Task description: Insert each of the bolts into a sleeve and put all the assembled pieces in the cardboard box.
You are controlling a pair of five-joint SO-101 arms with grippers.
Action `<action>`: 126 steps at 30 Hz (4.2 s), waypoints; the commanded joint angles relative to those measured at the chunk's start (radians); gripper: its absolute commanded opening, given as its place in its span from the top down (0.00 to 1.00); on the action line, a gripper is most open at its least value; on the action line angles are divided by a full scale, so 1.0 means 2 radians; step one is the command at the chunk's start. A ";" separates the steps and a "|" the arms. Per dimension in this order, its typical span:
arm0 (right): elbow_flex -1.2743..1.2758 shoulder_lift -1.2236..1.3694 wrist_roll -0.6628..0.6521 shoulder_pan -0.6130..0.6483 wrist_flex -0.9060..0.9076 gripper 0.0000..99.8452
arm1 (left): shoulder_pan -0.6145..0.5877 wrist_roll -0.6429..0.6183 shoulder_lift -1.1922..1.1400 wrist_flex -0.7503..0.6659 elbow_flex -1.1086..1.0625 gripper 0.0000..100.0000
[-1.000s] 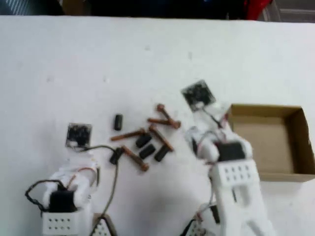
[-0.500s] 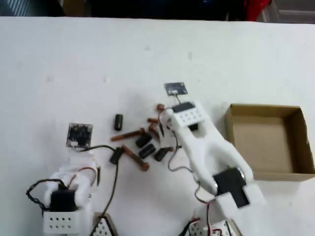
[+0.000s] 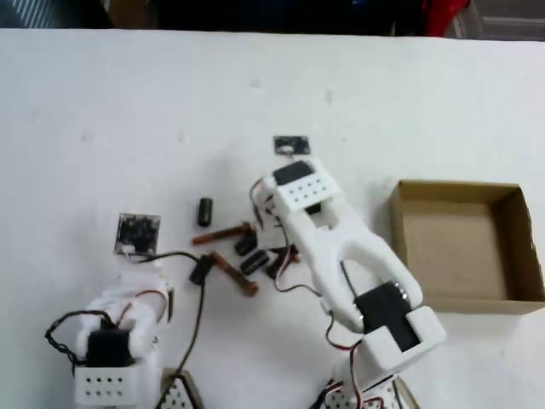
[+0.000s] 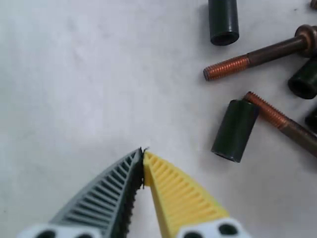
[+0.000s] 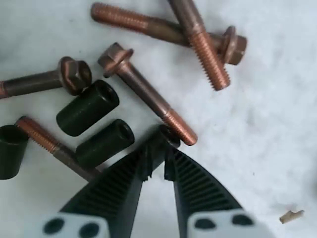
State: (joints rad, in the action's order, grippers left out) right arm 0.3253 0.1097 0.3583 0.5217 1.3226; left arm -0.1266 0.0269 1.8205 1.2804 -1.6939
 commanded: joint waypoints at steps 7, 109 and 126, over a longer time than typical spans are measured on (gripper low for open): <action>0.023 -0.003 0.002 0.027 0.002 0.87 | -0.003 -0.005 0.003 0.004 0.001 0.98; 0.149 -0.231 -0.404 -0.068 -0.055 0.86 | -0.002 -0.005 0.003 0.004 0.001 0.98; 0.325 -0.268 -0.404 -0.068 -0.269 0.87 | -0.002 -0.005 0.003 0.004 0.001 0.98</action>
State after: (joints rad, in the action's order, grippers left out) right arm 0.9789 -0.3936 -0.4565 0.3913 0.8071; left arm -0.1266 0.0269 1.8205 1.2804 -1.6939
